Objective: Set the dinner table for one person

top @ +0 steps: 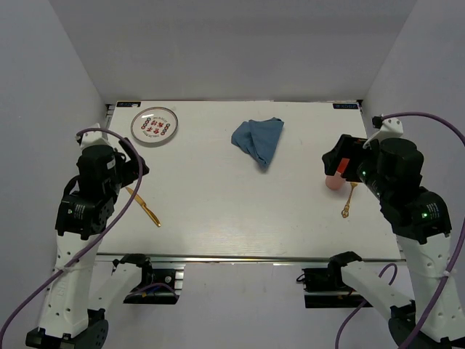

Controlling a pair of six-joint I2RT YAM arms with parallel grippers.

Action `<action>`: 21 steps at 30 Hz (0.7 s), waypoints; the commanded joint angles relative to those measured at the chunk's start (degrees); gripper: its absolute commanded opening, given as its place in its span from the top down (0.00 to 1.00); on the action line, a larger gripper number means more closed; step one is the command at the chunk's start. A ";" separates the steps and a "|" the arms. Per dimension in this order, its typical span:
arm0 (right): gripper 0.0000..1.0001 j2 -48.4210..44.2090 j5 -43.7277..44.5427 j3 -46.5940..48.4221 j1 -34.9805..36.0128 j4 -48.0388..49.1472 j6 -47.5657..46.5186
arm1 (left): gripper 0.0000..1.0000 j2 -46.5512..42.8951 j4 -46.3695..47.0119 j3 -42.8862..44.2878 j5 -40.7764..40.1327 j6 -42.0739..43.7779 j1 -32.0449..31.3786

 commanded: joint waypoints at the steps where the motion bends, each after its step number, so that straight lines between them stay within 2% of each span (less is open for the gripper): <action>1: 0.11 0.33 -0.48 0.22 -0.09 2.59 -1.02 | 0.02 -1.41 1.09 -0.37 0.62 0.29 0.40; 5: 0.11 0.33 -2.67 -0.49 -0.09 4.96 -1.37 | 0.02 -1.15 1.36 -0.55 -0.17 0.38 0.40; 9: 0.11 1.90 -11.87 -3.03 -0.09 11.45 -1.55 | 0.02 -0.44 1.88 -1.60 0.35 -0.59 0.40; 12: 0.11 8.92 -16.98 -4.27 0.26 15.94 0.21 | 0.02 -0.44 3.20 -3.80 2.10 -1.29 0.40; 15: 0.11 20.07 -19.73 -4.01 0.87 20.85 0.56 | 0.02 -0.71 6.27 -8.36 5.09 -1.82 0.40; 19: 0.11 38.94 -17.28 5.53 3.15 22.54 0.56 | 0.02 -1.41 13.46 -16.53 10.01 -2.17 0.40; 21: 0.11 44.68 -14.65 9.60 3.86 23.94 -0.31 | 0.02 -1.50 14.98 -21.10 10.72 -2.17 0.40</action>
